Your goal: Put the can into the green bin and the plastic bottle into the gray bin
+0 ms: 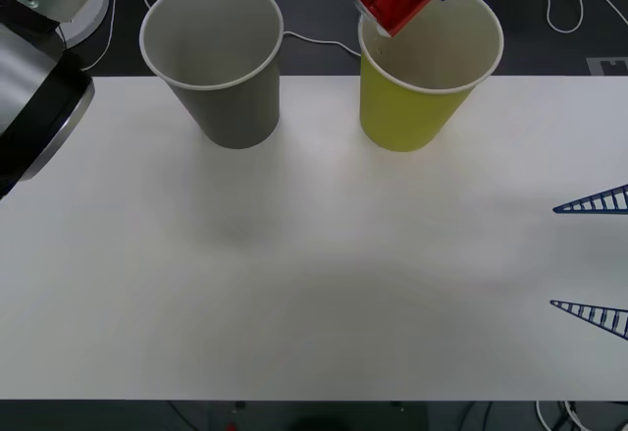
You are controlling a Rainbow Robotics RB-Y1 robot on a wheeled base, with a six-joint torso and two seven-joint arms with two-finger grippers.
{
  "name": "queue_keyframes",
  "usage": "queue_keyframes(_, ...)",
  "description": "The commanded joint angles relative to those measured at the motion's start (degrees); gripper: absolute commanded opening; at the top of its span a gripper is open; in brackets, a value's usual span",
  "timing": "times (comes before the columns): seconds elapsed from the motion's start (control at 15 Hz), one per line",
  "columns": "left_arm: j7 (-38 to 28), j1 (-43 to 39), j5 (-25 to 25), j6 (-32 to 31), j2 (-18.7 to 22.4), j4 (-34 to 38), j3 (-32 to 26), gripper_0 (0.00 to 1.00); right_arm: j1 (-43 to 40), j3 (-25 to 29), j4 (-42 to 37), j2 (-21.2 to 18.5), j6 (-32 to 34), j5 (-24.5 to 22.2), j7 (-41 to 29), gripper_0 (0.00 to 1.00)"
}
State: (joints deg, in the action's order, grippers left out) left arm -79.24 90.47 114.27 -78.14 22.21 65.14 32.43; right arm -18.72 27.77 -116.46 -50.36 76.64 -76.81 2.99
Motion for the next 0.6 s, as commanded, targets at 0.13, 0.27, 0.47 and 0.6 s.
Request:
queue_keyframes(0.13, 0.58, 3.23, 3.42, 5.9, -5.6, -9.95, 0.0, 0.0, 0.0, 0.0, 0.0, 0.0, 0.0, 0.0, 0.0, 1.0)
queue_keyframes(0.27, 0.93, 4.28, 5.09, 8.01, -8.06, -14.26, -0.09, 0.0, 0.0, 0.0, 0.0, 0.0, 0.0, 0.0, 0.0, 1.0)
queue_keyframes(0.47, 2.25, 5.77, 5.44, 11.26, -10.7, -20.14, 0.0, 0.0, 0.0, 0.0, 0.0, 0.0, 0.0, 0.0, 0.0, 1.0)
queue_keyframes(0.6, 2.43, 5.86, 5.35, 11.7, -10.78, -20.32, 0.0, 0.01, 0.0, 0.0, 0.0, 0.0, 0.0, 0.0, 0.0, 1.0)
